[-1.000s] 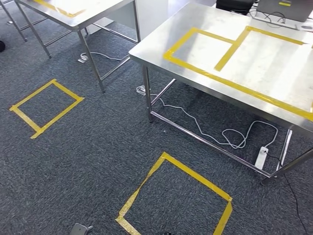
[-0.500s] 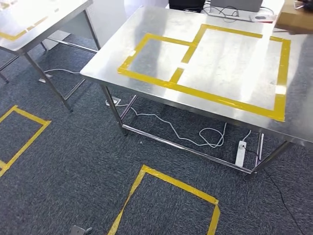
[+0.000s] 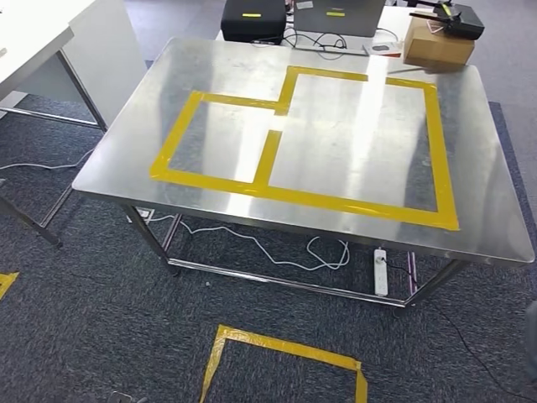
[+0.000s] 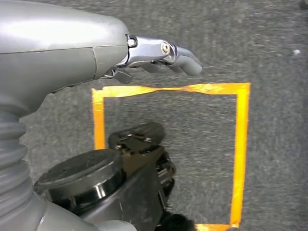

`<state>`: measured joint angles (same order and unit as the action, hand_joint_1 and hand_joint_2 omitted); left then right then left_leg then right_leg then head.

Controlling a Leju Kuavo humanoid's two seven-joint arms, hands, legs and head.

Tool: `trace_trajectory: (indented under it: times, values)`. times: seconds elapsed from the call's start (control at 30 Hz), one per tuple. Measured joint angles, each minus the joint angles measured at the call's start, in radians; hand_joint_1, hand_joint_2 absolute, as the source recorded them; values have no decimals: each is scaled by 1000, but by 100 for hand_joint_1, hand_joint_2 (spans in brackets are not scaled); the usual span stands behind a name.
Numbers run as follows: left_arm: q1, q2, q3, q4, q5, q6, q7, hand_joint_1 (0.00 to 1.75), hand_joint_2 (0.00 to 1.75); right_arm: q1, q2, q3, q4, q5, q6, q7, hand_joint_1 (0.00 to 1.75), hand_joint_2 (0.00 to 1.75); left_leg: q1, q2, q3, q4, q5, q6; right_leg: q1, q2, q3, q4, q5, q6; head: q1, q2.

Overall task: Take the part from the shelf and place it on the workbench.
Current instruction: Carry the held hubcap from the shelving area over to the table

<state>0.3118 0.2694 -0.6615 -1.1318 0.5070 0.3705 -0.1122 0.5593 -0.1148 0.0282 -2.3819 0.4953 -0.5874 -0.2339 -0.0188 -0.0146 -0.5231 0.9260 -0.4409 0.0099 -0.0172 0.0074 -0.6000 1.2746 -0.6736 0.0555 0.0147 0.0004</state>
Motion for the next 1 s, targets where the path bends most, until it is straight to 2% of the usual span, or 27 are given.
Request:
trace_trajectory:
  times: [0.03,0.07,0.1,0.13,0.17,0.2,0.23,0.27,0.3,0.33,0.37,0.4,0.43,0.47,0.5,0.53,0.57,0.6,0.67,0.7,0.73,0.8,0.87,0.9,0.93,0.97,1.0]
  values:
    - [-2,0,-1,1,6,4,-3,0,175,-3,-14,17,7,23,-3,26,175,175,-1,4,25,0,-20,2,3,0,-27,-6,-46,-2,1,0]
    - [-5,0,-1,2,9,6,-5,0,175,-6,-27,35,14,43,-6,49,175,175,-2,7,53,0,-42,4,5,0,-47,-30,-68,-4,0,0]
    - [-8,0,-1,3,9,7,-6,0,175,-7,-39,53,20,60,-9,65,175,175,-3,8,82,0,-64,5,6,-1,-62,-69,-45,-6,1,0]
    - [-11,0,-1,5,6,7,-7,0,175,-7,-50,70,27,74,-12,80,175,175,-4,10,111,1,-88,5,7,-5,-78,-121,34,-8,0,0]
    - [-14,1,-1,7,2,7,-8,0,175,-6,-61,85,32,86,-17,94,175,175,-5,10,138,3,-114,4,9,-13,-87,-167,131,-12,0,0]
    - [-16,1,-1,10,-3,7,-8,0,175,-6,-71,98,37,97,-23,108,175,175,-7,9,160,4,-137,2,11,-18,-88,-198,215,-17,-2,0]
    - [-18,1,-1,12,-8,7,-7,0,175,-5,-80,110,41,108,-30,122,175,175,-8,8,177,7,-154,-1,14,-22,-84,-213,270,-22,-3,-1]
    - [-22,0,0,14,-13,7,-7,0,175,-4,-88,121,43,120,-37,136,175,175,-7,7,181,18,-157,-6,16,-23,-73,-212,278,-28,-5,-1]
    - [-28,-1,1,15,-20,10,-6,0,175,-3,-96,131,43,131,-42,151,175,175,-6,7,167,48,-144,-10,16,-20,-64,-211,272,-32,-5,0]
    - [-37,-4,2,17,-29,16,-3,0,175,-2,-104,143,43,144,-45,168,175,175,-5,6,136,101,-118,-16,14,-20,-56,-216,266,-35,-6,0]
    - [-45,-8,3,20,-38,25,2,0,175,-1,-112,155,42,157,-45,187,175,175,-4,6,89,172,-94,-21,11,-21,-48,-223,260,-38,-7,0]
    - [-51,-11,5,25,-48,35,8,0,175,1,-119,168,42,171,-44,209,175,175,-2,6,38,243,-91,-27,9,-22,-36,-233,252,-40,-8,0]
    - [-54,-14,8,31,-55,44,14,0,175,3,-125,181,42,183,-42,229,175,175,1,6,-10,299,-112,-32,8,-22,-22,-240,243,-43,-9,0]
    - [-54,-16,11,37,-62,50,20,0,175,4,-131,194,43,193,-39,247,175,175,4,6,-51,332,-157,-36,7,-24,-7,-246,232,-46,-9,0]
    - [-54,-18,13,42,-67,54,24,0,175,6,-136,205,43,199,-37,260,175,175,6,6,-84,346,-206,-39,6,-26,10,-249,221,-47,-9,0]
    - [-55,-20,14,47,-71,55,26,0,175,6,-140,215,43,203,-35,268,175,175,8,7,-106,339,-237,-40,5,-29,26,-251,208,-47,-9,0]
    - [-55,-21,16,51,-75,54,28,0,175,6,-145,224,43,206,-33,273,175,175,9,9,-119,315,-238,-41,4,-33,43,-252,195,-46,-9,0]
    - [-56,-21,17,54,-79,49,29,0,175,6,-149,232,43,209,-31,280,175,175,9,15,-122,271,-202,-40,3,-39,61,-252,182,-45,-9,0]
    - [-59,-16,18,67,-87,20,24,0,175,6,-164,247,45,225,-29,311,175,175,7,58,-117,157,-64,-35,4,-49,86,-250,154,-36,-10,0]
    - [-63,-12,19,78,-90,-3,16,0,175,8,-174,256,46,237,-30,335,175,175,6,77,-115,116,-10,-32,7,-53,94,-250,140,-29,-11,0]
    - [-66,-7,21,90,-91,-26,5,0,175,9,-184,265,48,250,-33,359,175,175,5,90,-115,94,21,-29,9,-58,100,-251,127,-22,-10,0]
    - [-73,-1,26,112,-91,-55,-12,0,175,12,-202,282,51,267,-39,390,175,175,5,80,-112,88,25,-21,10,-71,117,-260,110,-10,-8,0]
    - [-79,4,31,126,-91,-63,-20,0,175,14,-215,294,53,272,-42,401,175,175,10,66,-103,81,26,-10,8,-58,121,-245,89,1,-4,0]
    - [-83,6,32,132,-91,-65,-22,0,175,14,-220,298,54,274,-43,402,175,175,13,59,-97,78,24,-4,7,-43,105,-206,65,5,0,0]
    - [-87,7,33,137,-91,-66,-23,0,175,15,-225,301,55,276,-44,403,175,175,14,54,-92,78,20,1,7,-27,73,-146,34,6,4,0]
    - [-90,8,34,142,-90,-67,-24,0,175,15,-228,304,56,276,-45,404,175,175,14,48,-88,78,14,4,7,-17,31,-74,4,8,6,0]
    - [-95,7,35,146,-81,-68,-26,0,175,14,-232,309,58,269,-40,412,175,175,14,42,-83,78,8,6,7,-13,-11,-12,-13,9,6,0]
